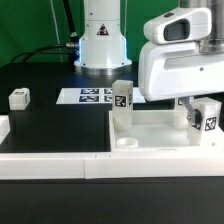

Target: Assemble square table

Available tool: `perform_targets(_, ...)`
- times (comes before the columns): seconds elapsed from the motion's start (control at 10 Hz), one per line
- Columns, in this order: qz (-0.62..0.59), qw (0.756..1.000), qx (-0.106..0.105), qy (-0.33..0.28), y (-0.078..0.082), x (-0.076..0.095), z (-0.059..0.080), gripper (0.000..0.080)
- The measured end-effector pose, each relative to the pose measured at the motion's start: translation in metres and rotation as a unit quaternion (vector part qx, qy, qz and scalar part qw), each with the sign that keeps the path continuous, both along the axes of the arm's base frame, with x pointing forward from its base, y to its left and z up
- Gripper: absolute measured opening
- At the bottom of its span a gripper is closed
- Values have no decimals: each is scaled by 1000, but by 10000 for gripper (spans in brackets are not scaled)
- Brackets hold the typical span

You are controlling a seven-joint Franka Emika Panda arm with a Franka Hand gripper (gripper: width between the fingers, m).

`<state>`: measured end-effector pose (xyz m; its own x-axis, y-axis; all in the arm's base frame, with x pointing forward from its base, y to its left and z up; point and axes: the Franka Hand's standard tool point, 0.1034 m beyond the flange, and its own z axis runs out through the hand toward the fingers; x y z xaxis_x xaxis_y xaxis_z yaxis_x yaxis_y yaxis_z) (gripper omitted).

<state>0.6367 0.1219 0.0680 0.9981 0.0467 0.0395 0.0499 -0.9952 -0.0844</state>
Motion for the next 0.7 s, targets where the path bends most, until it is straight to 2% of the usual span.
perform_targets(0.2,-31,1000,1,3,-1,0,0,296)
perform_targets(0.4,-132,991,3,10,-5,1,0,296)
perform_targets(0.5,-197,980,5,12,-7,1,-1,296)
perform_targets(0.7,-358,933,9,21,-11,0,-1,296)
